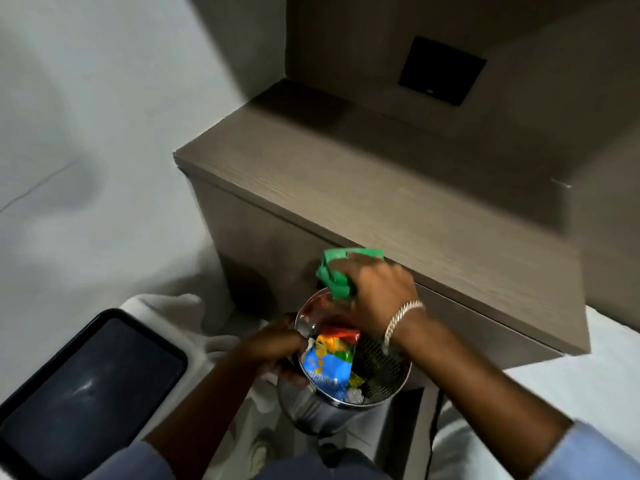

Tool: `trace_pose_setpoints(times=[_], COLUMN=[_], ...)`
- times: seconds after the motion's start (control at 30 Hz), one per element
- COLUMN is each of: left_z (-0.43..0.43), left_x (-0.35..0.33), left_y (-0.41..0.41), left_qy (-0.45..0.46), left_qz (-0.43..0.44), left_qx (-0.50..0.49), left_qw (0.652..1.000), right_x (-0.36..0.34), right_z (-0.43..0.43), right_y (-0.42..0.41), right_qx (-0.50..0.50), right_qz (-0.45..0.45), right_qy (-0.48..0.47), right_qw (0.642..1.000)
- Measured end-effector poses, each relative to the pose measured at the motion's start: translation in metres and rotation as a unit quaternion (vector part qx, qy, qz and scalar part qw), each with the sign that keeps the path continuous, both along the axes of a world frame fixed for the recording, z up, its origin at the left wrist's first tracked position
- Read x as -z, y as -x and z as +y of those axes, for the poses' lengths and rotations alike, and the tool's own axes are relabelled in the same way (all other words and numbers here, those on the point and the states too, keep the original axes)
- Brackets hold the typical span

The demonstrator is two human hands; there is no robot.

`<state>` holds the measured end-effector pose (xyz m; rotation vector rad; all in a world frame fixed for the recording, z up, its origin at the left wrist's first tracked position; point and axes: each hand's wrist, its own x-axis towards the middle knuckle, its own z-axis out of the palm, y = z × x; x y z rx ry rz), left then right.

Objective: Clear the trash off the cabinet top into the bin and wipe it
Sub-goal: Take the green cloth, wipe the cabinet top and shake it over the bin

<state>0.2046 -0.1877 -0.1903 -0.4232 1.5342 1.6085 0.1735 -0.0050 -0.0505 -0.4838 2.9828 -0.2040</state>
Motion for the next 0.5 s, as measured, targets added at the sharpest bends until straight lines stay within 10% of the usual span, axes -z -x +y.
trace_pose_setpoints(times=[0.5], left_z=[0.066], left_x=[0.154], left_y=[-0.105], left_qy=[0.091], left_qz=[-0.051], left_qx=[-0.17], left_qw=[0.98], right_x=[0.232], right_z=[0.056], right_y=[-0.144], right_qx=[0.258], right_qz=[-0.176], right_qy=[0.247], right_qw=[0.917])
